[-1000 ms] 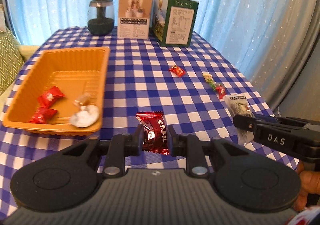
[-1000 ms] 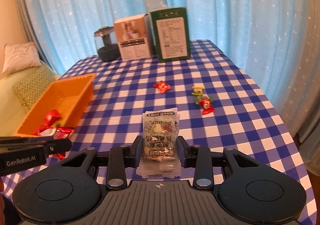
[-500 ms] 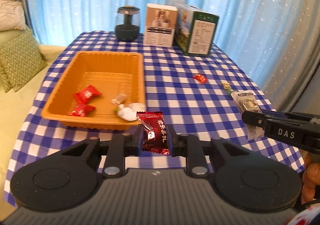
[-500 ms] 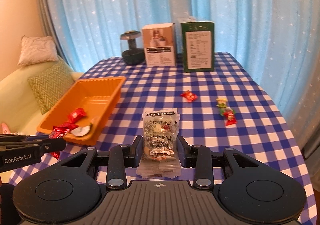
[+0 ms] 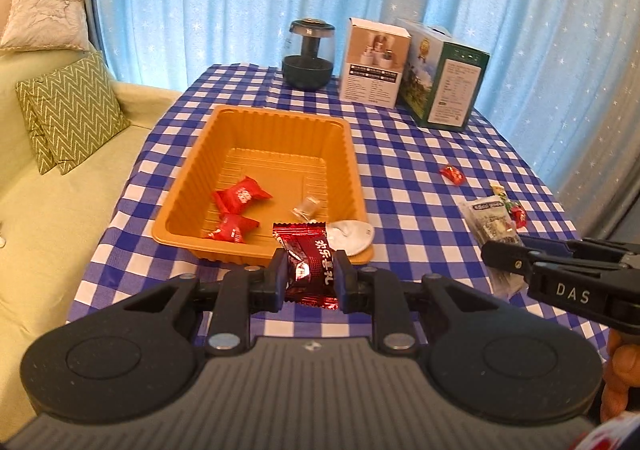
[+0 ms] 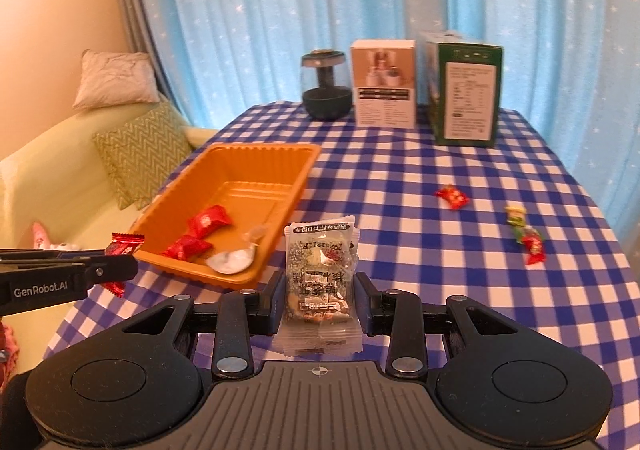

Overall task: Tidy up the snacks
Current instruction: 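Carry the red candy and the clear packet over the orange tray, then open the left tool to drop the red candy while the right tool holds the packet above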

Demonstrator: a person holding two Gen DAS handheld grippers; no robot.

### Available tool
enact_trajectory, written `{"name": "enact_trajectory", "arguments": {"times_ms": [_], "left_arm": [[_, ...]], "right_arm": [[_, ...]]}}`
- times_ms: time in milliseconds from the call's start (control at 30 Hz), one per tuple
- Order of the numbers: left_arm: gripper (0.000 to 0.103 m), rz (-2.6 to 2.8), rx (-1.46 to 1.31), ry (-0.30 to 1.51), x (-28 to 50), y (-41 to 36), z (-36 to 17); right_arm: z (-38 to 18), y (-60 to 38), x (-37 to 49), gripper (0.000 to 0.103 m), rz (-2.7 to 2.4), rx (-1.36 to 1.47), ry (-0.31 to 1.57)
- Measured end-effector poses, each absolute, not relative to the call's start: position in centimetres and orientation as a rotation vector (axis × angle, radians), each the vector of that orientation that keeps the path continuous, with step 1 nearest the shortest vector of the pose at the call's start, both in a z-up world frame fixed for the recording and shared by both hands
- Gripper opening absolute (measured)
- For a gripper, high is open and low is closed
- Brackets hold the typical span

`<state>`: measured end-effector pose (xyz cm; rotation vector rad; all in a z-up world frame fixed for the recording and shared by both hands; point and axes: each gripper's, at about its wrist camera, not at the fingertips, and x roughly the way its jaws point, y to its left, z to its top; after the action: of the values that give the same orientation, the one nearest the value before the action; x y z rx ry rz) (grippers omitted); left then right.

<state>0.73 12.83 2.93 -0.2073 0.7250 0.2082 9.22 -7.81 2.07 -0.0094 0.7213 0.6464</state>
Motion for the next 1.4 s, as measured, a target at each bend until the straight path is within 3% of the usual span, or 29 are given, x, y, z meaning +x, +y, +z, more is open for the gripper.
{"name": "enact_trajectory", "arguments": {"times_ms": [1400], "left_arm": [[0.021,0.204,-0.181,0.787,10.6,23.3,-1.0]], "right_arm": [[-0.8,8.5,18.6,0.036,0.785,-0.072,0.798]]}}
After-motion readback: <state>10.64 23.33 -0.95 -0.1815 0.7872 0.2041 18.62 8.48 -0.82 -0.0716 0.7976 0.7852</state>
